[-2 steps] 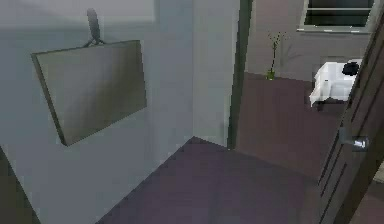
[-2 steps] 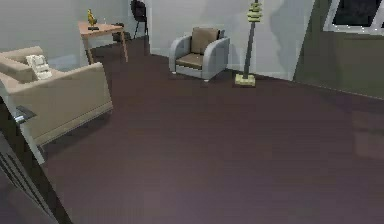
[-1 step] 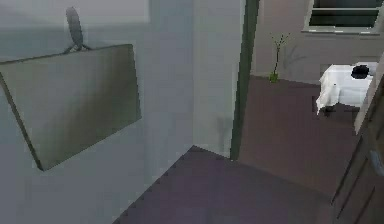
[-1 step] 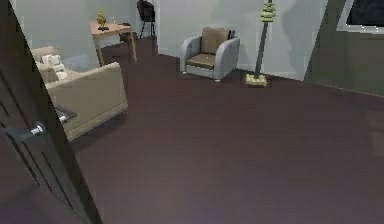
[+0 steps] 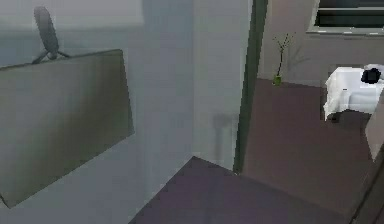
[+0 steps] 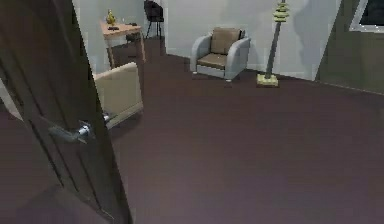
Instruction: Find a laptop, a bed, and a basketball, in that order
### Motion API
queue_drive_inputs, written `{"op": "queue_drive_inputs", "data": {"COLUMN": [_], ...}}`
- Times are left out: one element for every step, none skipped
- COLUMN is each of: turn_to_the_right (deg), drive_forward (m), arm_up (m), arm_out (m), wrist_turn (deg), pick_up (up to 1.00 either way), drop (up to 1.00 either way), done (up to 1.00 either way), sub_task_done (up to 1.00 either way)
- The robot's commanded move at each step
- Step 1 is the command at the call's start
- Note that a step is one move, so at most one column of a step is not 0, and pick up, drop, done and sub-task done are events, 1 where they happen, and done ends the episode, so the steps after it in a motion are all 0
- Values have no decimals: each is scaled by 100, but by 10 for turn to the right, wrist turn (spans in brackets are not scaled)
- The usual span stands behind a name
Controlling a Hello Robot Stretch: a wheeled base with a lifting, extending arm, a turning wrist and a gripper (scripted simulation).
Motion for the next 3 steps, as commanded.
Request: {"op": "queue_drive_inputs", "data": {"turn_to_the_right": [30, 0, 270], "drive_forward": [0, 30, 0], "arm_up": [0, 0, 0], "arm_out": [0, 0, 0], "wrist_turn": [0, 0, 0], "pick_up": [0, 0, 0], "drop": [0, 0, 0], "done": [0, 0, 0], "sub_task_done": [0, 0, 0]}}
